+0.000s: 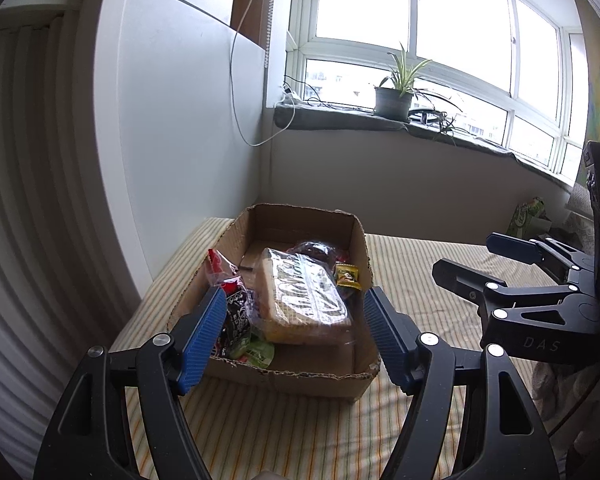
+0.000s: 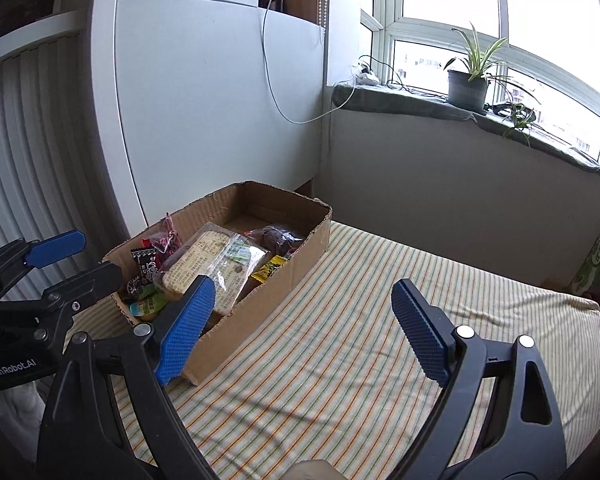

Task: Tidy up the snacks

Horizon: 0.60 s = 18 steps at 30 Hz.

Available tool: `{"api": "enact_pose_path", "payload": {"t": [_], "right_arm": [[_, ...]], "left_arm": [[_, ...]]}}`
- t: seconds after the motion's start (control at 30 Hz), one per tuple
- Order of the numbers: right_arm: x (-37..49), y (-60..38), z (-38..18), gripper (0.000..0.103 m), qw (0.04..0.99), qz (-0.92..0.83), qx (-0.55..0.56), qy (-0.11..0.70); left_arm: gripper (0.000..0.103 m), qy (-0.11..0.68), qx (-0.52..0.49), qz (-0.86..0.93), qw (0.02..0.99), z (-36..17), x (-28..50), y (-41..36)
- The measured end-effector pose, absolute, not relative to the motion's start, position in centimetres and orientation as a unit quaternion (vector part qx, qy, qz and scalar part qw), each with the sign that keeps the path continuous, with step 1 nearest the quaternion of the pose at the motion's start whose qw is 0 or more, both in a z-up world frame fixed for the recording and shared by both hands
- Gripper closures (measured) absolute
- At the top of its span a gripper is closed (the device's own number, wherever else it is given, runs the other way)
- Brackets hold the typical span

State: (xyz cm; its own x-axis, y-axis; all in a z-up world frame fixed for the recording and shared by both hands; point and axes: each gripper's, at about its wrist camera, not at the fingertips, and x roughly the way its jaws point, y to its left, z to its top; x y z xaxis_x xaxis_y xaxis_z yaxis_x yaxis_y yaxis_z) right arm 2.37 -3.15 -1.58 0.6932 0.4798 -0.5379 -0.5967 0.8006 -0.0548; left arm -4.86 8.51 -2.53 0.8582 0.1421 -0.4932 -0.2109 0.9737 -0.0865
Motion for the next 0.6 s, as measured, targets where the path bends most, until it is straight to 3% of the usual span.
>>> {"api": "enact_pose_path", "payload": {"t": [0.6], "right_arm": [[1.35, -3.28, -2.23, 0.011, 0.913, 0.297, -0.101, 0.26]], "left_arm": [[0.032, 0.24, -0.079, 0.082, 0.964, -2.53, -6.04, 7.58]]}}
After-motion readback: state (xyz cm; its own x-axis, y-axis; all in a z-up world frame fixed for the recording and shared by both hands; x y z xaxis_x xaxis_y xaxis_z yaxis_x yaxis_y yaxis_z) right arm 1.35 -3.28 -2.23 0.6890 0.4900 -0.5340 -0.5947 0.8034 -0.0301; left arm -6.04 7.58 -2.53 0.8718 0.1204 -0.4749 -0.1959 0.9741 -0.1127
